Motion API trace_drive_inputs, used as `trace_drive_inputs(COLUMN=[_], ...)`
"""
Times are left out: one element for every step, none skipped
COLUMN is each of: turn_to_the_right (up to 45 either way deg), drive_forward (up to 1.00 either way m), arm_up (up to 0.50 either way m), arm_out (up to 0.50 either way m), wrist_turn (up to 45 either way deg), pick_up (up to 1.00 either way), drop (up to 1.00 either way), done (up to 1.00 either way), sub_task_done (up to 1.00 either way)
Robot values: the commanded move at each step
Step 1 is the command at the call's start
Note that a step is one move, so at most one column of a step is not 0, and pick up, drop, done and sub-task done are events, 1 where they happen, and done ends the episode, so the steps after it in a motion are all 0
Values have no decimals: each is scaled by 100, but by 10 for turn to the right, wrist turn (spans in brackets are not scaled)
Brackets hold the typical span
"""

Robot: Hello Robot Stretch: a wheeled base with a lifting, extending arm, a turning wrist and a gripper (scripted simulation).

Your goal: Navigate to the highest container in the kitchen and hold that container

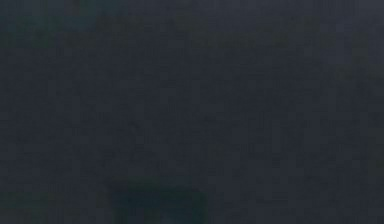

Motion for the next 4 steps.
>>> trace_drive_inputs(turn_to_the_right=[-450, -450, -420, -30], drive_forward=[0, 0, 0, 0], arm_up=[0, 0, 0, 0], arm_out=[0, 0, 0, 0], wrist_turn=[0, 0, 0, 0], pick_up=[0, 0, 0, 0], drop=[0, 0, 0, 0], done=[0, 0, 0, 0], sub_task_done=[0, 0, 0, 0])
